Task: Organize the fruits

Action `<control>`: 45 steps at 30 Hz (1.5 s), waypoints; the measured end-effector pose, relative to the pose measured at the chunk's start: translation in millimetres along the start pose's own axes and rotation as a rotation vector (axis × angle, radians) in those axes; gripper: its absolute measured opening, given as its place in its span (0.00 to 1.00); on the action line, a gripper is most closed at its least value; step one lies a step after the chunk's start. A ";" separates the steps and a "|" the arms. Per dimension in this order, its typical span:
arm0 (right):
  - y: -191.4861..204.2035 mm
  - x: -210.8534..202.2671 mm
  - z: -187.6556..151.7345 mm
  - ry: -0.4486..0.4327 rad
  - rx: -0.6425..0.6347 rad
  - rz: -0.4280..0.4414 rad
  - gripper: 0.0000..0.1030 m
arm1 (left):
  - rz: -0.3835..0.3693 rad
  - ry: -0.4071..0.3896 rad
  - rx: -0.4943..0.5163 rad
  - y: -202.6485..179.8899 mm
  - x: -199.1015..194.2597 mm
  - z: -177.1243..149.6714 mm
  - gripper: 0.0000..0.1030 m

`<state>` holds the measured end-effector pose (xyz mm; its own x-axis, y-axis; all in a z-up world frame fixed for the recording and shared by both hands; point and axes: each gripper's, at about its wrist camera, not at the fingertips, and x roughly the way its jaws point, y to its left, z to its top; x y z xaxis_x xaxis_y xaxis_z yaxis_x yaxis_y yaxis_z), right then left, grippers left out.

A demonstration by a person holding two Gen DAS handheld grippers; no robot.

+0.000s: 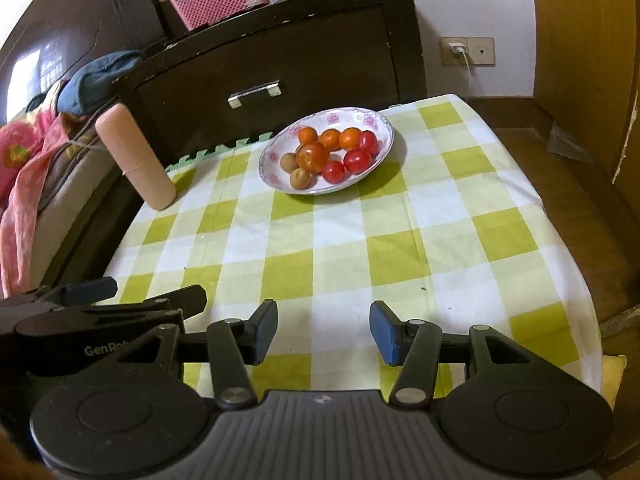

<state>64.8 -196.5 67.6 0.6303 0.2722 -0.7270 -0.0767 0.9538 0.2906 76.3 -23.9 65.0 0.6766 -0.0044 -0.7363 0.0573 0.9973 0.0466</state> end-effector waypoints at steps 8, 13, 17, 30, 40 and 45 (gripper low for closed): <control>1.8 -3.4 -5.9 0.000 -0.004 0.001 0.48 | -0.016 0.008 0.007 -1.0 -4.6 -6.5 1.00; 3.5 -4.1 -10.5 0.008 -0.002 0.000 0.48 | -0.019 0.016 0.014 -2.0 -6.5 -10.9 1.00; 3.5 -4.0 -14.2 0.017 0.004 0.002 0.48 | -0.029 0.034 0.007 -0.2 -5.7 -14.2 1.00; 4.7 -1.1 -23.7 0.050 0.010 0.005 0.48 | -0.017 0.083 -0.002 -0.6 -3.1 -24.5 1.00; 5.6 1.1 -25.2 0.059 0.009 0.009 0.48 | -0.019 0.107 -0.015 2.3 -0.5 -26.7 1.00; 6.7 2.1 -26.1 0.065 0.005 0.008 0.48 | -0.008 0.104 -0.007 1.3 -1.3 -27.9 1.00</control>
<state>45.5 -186.2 51.8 0.5780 0.2880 -0.7636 -0.0776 0.9508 0.2998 55.0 -20.5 47.2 0.5961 -0.0049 -0.8029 0.0568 0.9977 0.0361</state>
